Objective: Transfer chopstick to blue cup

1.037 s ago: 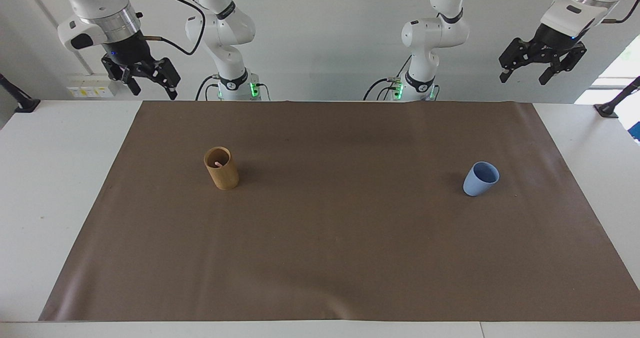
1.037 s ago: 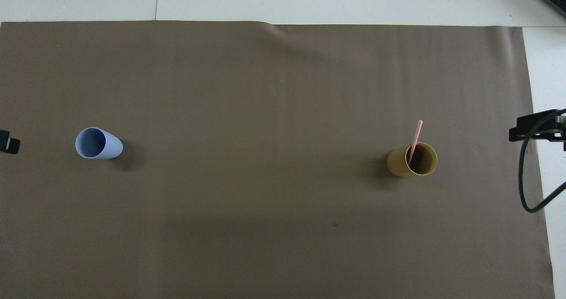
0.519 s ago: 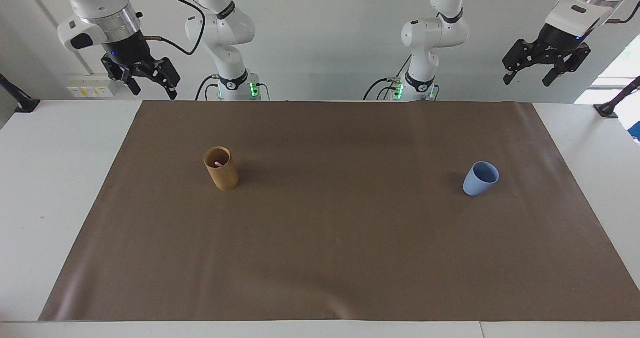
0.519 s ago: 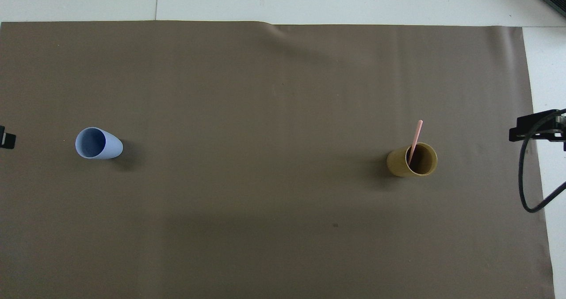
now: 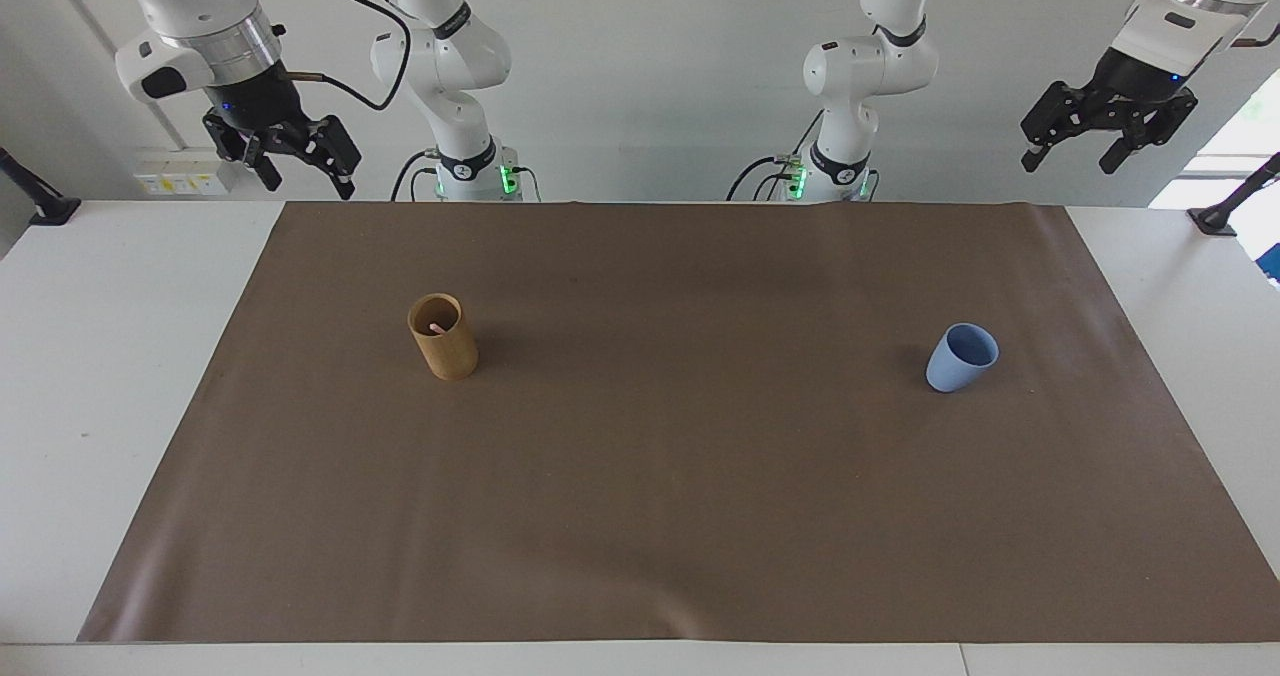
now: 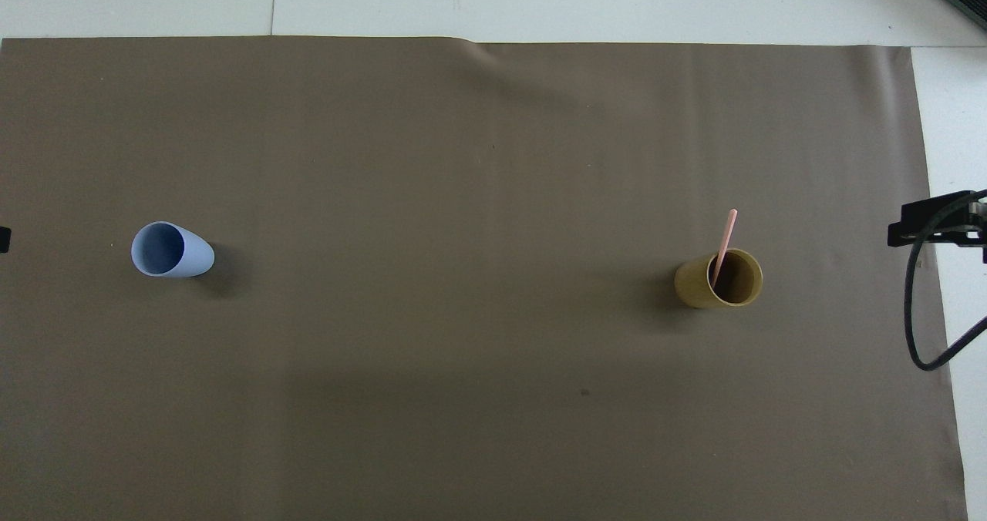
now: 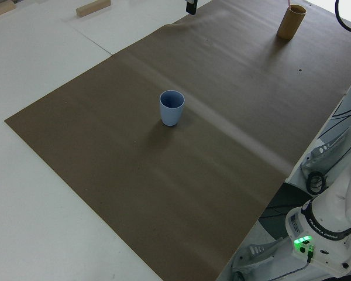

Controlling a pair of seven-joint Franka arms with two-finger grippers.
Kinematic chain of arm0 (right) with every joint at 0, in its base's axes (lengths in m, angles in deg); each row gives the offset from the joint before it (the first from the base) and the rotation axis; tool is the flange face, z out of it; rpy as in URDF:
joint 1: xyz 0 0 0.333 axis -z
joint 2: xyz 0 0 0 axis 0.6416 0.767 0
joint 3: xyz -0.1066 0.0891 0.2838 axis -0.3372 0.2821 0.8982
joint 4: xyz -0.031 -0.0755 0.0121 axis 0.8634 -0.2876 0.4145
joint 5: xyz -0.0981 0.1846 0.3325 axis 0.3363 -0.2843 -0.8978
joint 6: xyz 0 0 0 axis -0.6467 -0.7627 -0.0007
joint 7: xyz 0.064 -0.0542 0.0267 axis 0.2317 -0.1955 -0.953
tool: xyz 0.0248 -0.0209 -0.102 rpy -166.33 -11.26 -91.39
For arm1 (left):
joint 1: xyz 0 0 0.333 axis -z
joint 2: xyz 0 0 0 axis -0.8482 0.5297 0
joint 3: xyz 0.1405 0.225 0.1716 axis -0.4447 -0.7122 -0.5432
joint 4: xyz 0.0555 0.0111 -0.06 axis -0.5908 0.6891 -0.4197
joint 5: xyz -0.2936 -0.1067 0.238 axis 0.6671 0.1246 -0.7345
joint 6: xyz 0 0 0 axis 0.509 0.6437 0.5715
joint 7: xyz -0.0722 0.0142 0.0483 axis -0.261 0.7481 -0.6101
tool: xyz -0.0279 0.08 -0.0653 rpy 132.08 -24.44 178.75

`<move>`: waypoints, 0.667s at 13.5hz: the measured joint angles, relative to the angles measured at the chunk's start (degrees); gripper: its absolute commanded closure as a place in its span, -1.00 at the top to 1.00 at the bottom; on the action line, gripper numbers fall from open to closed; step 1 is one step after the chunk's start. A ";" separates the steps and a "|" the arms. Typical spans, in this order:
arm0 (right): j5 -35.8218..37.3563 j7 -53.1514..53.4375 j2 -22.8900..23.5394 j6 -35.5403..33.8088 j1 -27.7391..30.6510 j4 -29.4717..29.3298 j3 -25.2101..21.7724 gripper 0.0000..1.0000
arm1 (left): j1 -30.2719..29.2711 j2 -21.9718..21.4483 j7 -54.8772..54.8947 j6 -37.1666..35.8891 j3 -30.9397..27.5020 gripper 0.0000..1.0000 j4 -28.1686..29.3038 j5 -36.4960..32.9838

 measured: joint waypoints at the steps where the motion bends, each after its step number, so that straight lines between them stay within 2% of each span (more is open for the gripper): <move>1: 0.00 0.00 0.00 0.00 0.00 0.00 0.00 1.00 | -0.07 0.00 0.00 0.64 -0.02 1.00 0.04 0.00; 4: 0.00 0.00 0.00 -0.50 0.00 0.00 0.00 1.00 | -0.95 0.10 0.23 5.23 -0.14 1.00 2.61 0.00; 9: 0.00 0.00 -0.01 -0.62 0.00 0.00 -0.01 1.00 | -4.51 1.28 5.76 19.52 -0.30 1.00 14.65 0.00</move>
